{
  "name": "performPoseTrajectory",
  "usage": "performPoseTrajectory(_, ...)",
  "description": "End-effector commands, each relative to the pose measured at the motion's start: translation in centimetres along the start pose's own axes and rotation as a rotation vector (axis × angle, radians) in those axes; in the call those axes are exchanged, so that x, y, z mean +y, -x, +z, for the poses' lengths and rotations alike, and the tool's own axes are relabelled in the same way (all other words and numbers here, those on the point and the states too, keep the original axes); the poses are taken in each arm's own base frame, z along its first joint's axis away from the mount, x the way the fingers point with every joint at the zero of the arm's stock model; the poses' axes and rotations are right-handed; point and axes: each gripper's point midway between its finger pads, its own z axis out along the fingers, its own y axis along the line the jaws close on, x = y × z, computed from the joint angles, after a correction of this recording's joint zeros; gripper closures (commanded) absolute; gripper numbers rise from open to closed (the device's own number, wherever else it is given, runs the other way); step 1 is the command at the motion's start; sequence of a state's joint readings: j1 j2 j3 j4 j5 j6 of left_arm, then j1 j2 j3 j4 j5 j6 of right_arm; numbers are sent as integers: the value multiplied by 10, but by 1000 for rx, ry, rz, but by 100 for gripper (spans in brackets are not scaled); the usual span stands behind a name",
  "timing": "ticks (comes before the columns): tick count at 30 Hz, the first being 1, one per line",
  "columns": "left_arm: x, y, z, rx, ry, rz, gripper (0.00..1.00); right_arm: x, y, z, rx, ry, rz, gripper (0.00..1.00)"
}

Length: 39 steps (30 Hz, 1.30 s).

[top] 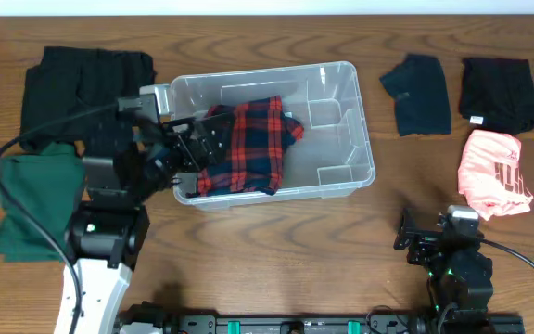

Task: Pack container
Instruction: 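Lower the plaid shirt into the bin with the left gripper, then press the plaid shirt flat in the bin, release, withdraw left gripper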

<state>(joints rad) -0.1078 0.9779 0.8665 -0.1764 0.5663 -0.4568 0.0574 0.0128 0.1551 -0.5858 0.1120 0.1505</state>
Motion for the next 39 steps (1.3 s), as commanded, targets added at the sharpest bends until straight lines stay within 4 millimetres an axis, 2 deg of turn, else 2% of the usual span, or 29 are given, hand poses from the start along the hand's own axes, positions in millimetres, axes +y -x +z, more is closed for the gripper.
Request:
performPoseTrajectory(1, -9, 6, -3, -8, -22, 118, 2, 1, -1, 0, 4, 3, 10, 1)
performPoseTrajectory(2, -12, 2, -1, 11, -45, 139, 7, 1, -1, 0, 4, 3, 10, 1)
performPoseTrajectory(3, -13, -2, 2, 31, -59, 147, 38, 1, -1, 0, 4, 3, 10, 1)
performPoseTrajectory(4, -12, -7, 5, 50, -60, 144, 76, 1, -1, 0, 4, 3, 10, 1)
performPoseTrajectory(5, -10, -12, 9, 71, -56, 147, 94, 1, -1, 0, 4, 3, 10, 1)
performPoseTrajectory(9, 8, -38, 33, 183, -26, 189, 94, 1, -1, 0, 4, 3, 9, 1)
performPoseTrajectory(13, 17, -56, 49, 261, -10, 232, 94, 1, -1, 0, 4, 3, 10, 1)
performPoseTrajectory(17, 32, -59, 51, 351, 112, 322, 94, 1, -1, 0, 3, 3, 10, 1)
performPoseTrajectory(22, 26, -54, 49, 480, 186, 443, 94, 1, -1, 0, 4, 3, 10, 1)
performPoseTrajectory(25, 20, -60, 51, 572, 180, 501, 94, 1, -1, 0, 4, 3, 10, 1)
performPoseTrajectory(27, 20, -69, 55, 634, 178, 510, 94, 1, -1, 0, 4, 3, 10, 1)
performPoseTrajectory(34, 48, -121, 74, 858, 212, 517, 94, 1, -1, 0, 4, 3, 10, 1)
performPoseTrajectory(39, 67, -148, 79, 979, 217, 514, 94, 1, -1, 0, 3, 3, 9, 1)
